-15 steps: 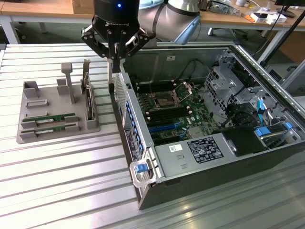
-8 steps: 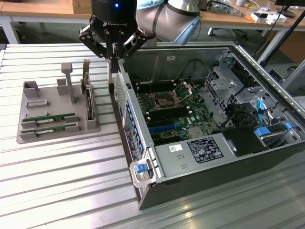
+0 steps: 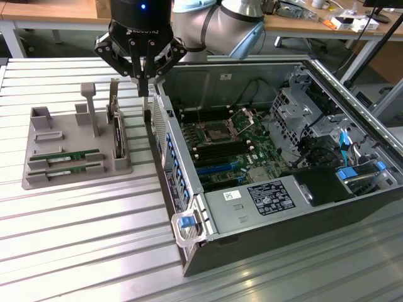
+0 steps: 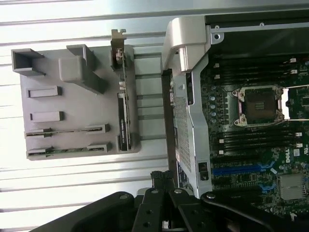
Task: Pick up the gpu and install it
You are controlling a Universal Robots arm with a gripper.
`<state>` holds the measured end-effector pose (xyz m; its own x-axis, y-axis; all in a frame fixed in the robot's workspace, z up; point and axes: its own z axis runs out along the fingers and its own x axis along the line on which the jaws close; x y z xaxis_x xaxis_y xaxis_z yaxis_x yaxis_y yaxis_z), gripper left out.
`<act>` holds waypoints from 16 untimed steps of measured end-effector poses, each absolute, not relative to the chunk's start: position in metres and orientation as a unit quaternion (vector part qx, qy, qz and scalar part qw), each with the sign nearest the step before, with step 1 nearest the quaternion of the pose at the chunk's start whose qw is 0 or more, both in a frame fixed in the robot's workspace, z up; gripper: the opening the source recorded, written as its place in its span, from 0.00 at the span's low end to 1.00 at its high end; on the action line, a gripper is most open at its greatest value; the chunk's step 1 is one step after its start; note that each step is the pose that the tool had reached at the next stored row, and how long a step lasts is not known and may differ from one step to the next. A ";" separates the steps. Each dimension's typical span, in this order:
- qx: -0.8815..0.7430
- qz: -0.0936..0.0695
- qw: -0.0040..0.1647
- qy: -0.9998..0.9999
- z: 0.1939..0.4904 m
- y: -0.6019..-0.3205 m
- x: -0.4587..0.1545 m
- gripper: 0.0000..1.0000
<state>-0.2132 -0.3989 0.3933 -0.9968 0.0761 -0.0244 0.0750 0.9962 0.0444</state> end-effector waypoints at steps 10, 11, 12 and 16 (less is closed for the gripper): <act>0.038 0.022 0.013 0.999 0.393 -0.399 -0.218 0.10; 0.038 0.022 0.013 0.999 0.393 -0.399 -0.219 0.10; 0.038 0.022 0.013 0.999 0.393 -0.399 -0.220 0.10; 0.038 0.022 0.013 0.999 0.393 -0.399 -0.223 0.10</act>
<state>-0.2233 -0.3989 0.3933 -0.9968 0.0762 -0.0244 0.0751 0.9962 0.0443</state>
